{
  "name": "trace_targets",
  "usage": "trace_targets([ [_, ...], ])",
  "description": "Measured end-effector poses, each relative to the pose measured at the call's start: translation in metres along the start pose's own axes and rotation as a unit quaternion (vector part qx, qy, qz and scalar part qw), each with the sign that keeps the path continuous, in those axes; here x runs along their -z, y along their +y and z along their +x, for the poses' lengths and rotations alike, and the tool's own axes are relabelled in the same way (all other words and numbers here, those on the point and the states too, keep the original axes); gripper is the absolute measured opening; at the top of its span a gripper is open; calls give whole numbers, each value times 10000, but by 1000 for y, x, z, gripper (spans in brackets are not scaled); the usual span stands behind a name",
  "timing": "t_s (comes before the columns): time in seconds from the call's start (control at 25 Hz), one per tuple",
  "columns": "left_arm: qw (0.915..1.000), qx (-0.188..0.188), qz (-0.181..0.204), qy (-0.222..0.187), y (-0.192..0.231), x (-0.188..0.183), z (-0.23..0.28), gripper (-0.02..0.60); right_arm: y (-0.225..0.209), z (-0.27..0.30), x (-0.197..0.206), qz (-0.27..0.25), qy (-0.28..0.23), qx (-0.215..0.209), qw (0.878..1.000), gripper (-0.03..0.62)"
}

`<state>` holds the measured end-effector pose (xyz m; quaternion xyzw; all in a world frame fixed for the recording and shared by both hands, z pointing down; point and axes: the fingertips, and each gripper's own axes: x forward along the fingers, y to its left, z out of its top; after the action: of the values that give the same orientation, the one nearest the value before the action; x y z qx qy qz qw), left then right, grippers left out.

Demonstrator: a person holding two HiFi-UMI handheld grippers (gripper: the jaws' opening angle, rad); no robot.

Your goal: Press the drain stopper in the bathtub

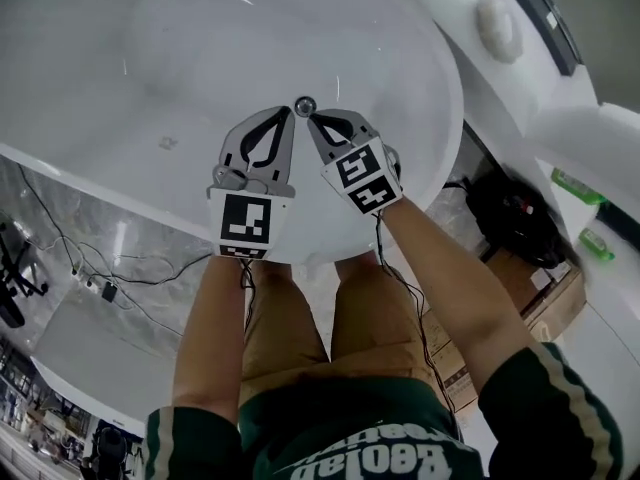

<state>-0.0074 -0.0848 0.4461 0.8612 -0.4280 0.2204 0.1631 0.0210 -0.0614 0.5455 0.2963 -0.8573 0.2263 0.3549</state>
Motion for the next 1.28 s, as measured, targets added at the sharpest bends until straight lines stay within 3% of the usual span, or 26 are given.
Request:
trace_targets([
  [0.44,9982,257,488,-214,-42,-104,-52,3,17,-135,-96,-70,-996,23,9950,14],
  [0.68,9983,197,389,-375,-60,-145,-84,3,30,-193,-127,15,-1299,49,9915,14],
  [1.08,9954,521,578,-556,-93,-197,-135,3,54,-284,-176,-195,-1927,132,9810,14],
  [1.28,9952,415,568,-687,-86,-221,-151,3,60,-312,-197,-388,-2158,142,9756,14],
])
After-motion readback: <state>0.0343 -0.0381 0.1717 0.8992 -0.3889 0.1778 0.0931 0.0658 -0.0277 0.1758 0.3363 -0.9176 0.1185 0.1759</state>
